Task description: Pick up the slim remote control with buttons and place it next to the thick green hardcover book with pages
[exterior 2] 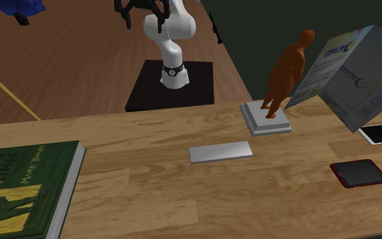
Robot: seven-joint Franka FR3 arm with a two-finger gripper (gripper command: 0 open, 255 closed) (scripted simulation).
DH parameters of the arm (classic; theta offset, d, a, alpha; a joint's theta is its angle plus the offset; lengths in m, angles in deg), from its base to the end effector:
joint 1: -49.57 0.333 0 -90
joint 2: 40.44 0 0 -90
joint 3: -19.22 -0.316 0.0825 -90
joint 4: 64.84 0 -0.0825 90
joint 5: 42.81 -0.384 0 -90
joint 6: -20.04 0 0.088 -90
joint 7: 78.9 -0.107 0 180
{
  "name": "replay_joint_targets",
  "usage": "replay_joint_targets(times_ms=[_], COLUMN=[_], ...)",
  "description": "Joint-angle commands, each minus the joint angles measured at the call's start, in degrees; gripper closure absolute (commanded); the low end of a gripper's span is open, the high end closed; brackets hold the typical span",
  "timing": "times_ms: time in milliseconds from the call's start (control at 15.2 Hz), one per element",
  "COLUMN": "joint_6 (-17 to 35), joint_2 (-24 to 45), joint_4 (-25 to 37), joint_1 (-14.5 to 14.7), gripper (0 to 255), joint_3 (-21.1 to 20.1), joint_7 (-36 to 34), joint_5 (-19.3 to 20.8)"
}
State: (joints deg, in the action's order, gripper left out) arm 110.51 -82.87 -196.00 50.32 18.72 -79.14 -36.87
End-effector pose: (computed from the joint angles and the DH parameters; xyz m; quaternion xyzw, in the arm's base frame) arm 0.3211 -0.0031 0.6092 0.9984 0.0073 0.0158 0.0546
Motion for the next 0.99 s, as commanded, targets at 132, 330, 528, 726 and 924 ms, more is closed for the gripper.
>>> replay_joint_targets(times_ms=[132,330,528,726,924], joint_6=[1.9,4.9,8.3,11.8,15.4], joint_2=[0.7,2.7,5.8,9.8,14.8], joint_4=[-1.6,-3.2,-3.8,-3.5,-2.2], joint_1=[-0.4,-0.9,-1.5,-2.3,-3.3], gripper=[0,0,0,0,0], joint_3=[-2.6,-6.6,-10.5,-14.4,-18.1], joint_7=[-5.8,-14.4,-22.9,-31.4,-39.8], joint_5=[-1.9,-4.7,-7.1,-9.1,-10.2])
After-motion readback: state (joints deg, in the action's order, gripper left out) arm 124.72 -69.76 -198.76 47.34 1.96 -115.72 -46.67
